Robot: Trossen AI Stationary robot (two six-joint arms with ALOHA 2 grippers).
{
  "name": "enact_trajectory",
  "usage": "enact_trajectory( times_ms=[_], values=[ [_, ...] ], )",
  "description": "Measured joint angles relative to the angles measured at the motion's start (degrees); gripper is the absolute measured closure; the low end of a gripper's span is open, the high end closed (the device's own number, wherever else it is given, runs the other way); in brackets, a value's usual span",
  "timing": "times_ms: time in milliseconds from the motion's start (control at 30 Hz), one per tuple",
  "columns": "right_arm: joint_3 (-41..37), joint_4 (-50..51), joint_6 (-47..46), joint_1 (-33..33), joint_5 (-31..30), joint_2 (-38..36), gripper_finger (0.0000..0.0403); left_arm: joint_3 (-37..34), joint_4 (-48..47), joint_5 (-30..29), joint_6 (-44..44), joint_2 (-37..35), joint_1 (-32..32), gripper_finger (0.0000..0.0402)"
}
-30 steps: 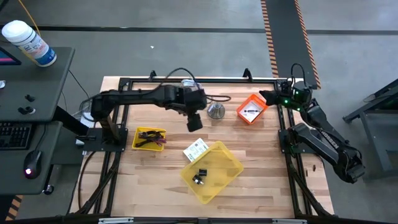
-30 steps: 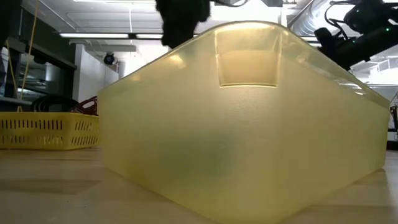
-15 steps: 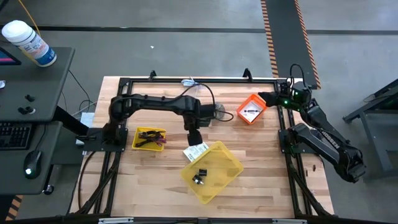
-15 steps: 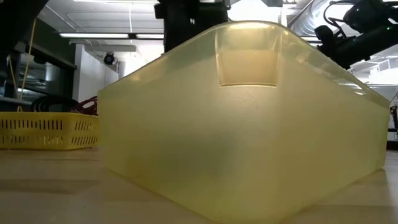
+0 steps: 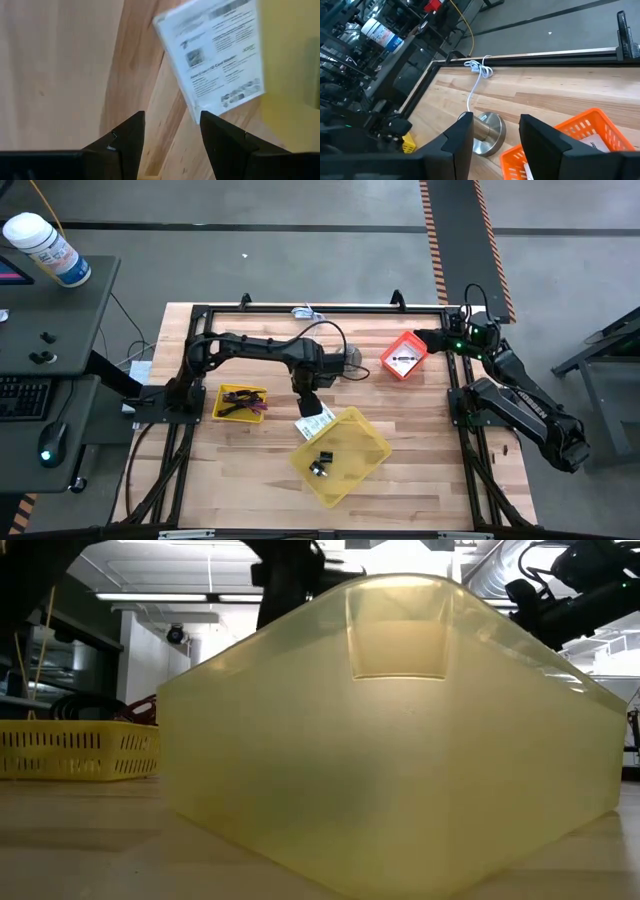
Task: Pick and place items into bin
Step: Put the white card reader box into the orange bin
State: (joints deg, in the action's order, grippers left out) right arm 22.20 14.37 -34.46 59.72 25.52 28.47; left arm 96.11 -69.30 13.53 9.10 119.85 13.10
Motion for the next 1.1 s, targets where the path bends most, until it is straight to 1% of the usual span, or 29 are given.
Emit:
enact_trajectory(
  times_ms=[133, 300, 700, 900, 1100],
  values=[
    [0.00, 0.04, -0.01, 0.00, 0.09, -0.01, 0.0251, -5.27, 0.94, 0.29, 3.34, -0.65, -0.05, 0.0224],
    [0.00, 0.02, 0.24, 0.00, 0.11, -0.02, 0.0256, -10.87, 5.53, 3.68, 5.89, -1.82, -1.00, 0.0224],
    [0.00, 0.00, 0.02, 0.00, -0.46, 0.00, 0.0252, -11.43, 11.91, 3.98, 9.37, -2.10, -4.81, 0.0224],
    [0.00, 0.00, 0.02, 0.00, -0.48, 0.00, 0.0253, -11.43, 12.24, 0.01, 11.62, -2.10, -5.38, 0.0224],
    [0.00, 0.02, -0.40, 0.00, -0.48, 0.00, 0.0250, -11.43, 10.90, -0.69, 14.60, -2.10, -5.20, 0.0224]
  ],
)
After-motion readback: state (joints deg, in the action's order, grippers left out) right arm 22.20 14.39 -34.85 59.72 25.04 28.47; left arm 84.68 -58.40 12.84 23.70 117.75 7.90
